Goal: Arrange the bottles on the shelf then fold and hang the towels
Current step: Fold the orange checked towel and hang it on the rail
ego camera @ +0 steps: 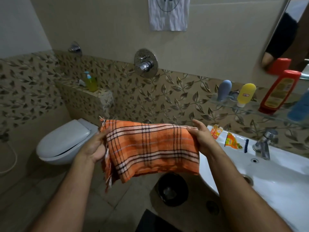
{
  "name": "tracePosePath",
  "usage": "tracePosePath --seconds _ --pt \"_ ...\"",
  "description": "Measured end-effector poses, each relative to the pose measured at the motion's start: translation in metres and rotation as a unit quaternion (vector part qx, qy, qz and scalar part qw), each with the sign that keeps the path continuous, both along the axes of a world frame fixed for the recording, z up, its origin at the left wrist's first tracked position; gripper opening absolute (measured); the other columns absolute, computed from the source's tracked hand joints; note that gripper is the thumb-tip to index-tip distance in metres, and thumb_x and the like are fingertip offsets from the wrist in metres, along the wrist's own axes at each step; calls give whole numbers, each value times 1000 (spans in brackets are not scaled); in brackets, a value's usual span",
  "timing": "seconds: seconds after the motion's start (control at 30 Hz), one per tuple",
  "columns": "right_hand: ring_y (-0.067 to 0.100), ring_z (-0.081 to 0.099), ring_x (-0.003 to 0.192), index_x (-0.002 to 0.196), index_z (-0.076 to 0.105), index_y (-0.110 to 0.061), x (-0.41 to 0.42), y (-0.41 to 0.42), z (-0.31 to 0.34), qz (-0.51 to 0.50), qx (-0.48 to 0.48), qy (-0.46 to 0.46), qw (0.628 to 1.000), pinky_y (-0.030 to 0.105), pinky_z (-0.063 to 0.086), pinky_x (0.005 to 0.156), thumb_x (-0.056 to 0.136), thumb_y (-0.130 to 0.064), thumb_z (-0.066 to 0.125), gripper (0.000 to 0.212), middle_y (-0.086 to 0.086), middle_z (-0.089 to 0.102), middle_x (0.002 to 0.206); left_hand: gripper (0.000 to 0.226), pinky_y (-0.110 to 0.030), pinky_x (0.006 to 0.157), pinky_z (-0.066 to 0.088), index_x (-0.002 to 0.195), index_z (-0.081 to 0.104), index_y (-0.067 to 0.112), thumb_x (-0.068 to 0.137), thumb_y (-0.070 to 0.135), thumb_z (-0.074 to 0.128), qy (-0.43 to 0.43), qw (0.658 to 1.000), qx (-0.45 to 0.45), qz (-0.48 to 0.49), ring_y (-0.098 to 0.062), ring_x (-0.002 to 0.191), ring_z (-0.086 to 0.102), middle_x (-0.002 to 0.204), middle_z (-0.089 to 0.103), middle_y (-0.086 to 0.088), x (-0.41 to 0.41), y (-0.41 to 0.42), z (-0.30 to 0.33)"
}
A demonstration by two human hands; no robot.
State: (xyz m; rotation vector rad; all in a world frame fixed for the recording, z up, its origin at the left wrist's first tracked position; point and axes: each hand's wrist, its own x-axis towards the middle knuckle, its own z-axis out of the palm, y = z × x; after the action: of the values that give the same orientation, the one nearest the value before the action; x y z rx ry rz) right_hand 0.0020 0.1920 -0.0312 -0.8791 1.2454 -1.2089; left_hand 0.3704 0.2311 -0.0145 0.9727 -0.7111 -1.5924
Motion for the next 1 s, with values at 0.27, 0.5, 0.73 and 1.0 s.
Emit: tracePosePath --seconds 0.27,0.5,0.73,1.0 --pt "24 67 83 131 56 -23 19 -2 18 -7 -10 -34 999 33 58 58 95 -9 59 39 16 63 112 69 -51 104 44 132 51 10 70 -8 75 -244 969 -34 -20 -32 117 60 125 64 -15 -3 8 -11" --pt "27 66 85 121 60 -26 4 12 58 115 -108 118 980 37 60 73 92 -2 61 37 18 65 103 76 -44 87 55 143 35 0 79 -1 75 -233 960 18 156 -33 107 63 134 54 -26 16 -22 -15" --pt "0 66 85 107 71 -24 22 16 99 92 -196 290 932 11 52 70 95 -11 61 20 -11 69 96 73 -26 82 46 150 29 13 89 15 69 -391 913 23 113 -24 111 54 147 42 -16 0 -39 -29" --pt "10 66 84 101 75 -15 66 1 125 39 -163 234 958 23 57 73 94 -8 61 17 2 72 98 48 -36 101 43 129 57 5 89 28 69 -508 853 -108 59 -33 125 53 130 59 -18 -84 -49 4"
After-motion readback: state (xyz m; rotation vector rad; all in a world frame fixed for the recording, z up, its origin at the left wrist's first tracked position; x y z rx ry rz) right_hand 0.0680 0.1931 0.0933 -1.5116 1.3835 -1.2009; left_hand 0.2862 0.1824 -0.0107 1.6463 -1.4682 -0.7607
